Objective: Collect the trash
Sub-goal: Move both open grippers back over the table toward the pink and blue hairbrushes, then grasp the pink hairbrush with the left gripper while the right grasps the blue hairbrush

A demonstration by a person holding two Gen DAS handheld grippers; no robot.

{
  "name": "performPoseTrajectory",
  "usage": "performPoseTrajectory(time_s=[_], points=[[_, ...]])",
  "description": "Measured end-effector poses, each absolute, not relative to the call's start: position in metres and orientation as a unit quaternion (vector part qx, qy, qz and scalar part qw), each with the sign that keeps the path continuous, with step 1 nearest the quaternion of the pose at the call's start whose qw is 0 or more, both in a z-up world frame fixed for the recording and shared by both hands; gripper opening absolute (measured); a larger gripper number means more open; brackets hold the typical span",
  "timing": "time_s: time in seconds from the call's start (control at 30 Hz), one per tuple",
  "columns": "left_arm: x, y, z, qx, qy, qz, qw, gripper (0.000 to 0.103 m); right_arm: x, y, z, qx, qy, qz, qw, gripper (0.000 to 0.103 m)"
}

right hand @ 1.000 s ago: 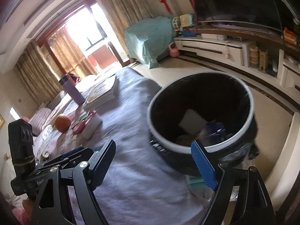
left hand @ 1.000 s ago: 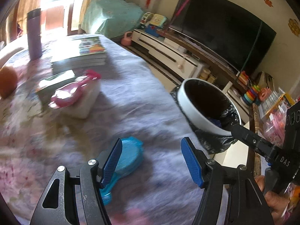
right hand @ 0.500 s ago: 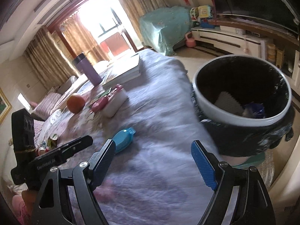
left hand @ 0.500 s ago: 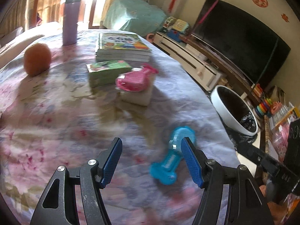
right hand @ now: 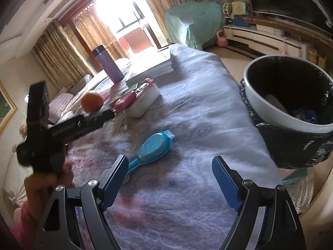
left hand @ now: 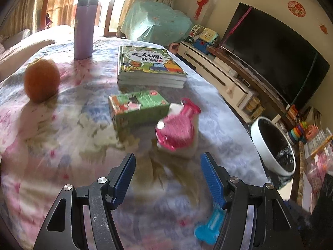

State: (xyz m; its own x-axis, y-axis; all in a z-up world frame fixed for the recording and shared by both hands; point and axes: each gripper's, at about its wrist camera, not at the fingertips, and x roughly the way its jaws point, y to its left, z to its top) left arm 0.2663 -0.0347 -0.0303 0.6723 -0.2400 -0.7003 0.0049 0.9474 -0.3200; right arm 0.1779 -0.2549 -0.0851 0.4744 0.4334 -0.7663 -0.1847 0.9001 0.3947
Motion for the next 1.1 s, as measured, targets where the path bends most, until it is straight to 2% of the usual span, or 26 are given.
performPoseTrajectory(time_s=[0.23,0.27,0.3,0.33,0.47,0.8,0.9,0.97,1.03,1.1], points=[[0.307,-0.037,-0.04,-0.154,0.403,-0.08,0.899,0.061,0.184,-0.248,-0.092,0.13,0.488,0.179,0.844,0.084],[0.31,-0.039,-0.042,-0.151,0.402,-0.083,0.899,0.056,0.185,-0.247,-0.093,0.13,0.489,0.178,0.844,0.084],[0.313,-0.041,-0.044,-0.149,0.403,-0.087,0.899,0.045,0.185,-0.247,-0.093,0.131,0.489,0.177,0.844,0.084],[0.315,-0.042,-0.046,-0.148,0.406,-0.094,0.897,0.041,0.186,-0.246,-0.093,0.131,0.489,0.176,0.844,0.084],[0.312,-0.044,-0.049,-0.135,0.397,-0.098,0.903,0.04,0.191,-0.241,-0.095,0.13,0.493,0.174,0.843,0.084],[0.247,-0.001,-0.055,-0.186,0.395,-0.085,0.896,0.04,0.195,-0.218,-0.106,0.101,0.506,0.182,0.837,0.083],[0.227,0.006,-0.063,-0.191,0.406,-0.074,0.89,0.04,0.2,-0.206,-0.109,0.072,0.508,0.181,0.839,0.075],[0.218,0.01,-0.068,-0.191,0.414,-0.069,0.887,0.04,0.205,-0.199,-0.111,0.05,0.509,0.177,0.841,0.062],[0.212,0.01,-0.073,-0.191,0.428,-0.07,0.881,0.041,0.212,-0.196,-0.112,0.036,0.506,0.175,0.844,0.054],[0.208,0.01,-0.074,-0.186,0.432,-0.072,0.879,0.046,0.219,-0.194,-0.112,0.027,0.501,0.175,0.847,0.054]])
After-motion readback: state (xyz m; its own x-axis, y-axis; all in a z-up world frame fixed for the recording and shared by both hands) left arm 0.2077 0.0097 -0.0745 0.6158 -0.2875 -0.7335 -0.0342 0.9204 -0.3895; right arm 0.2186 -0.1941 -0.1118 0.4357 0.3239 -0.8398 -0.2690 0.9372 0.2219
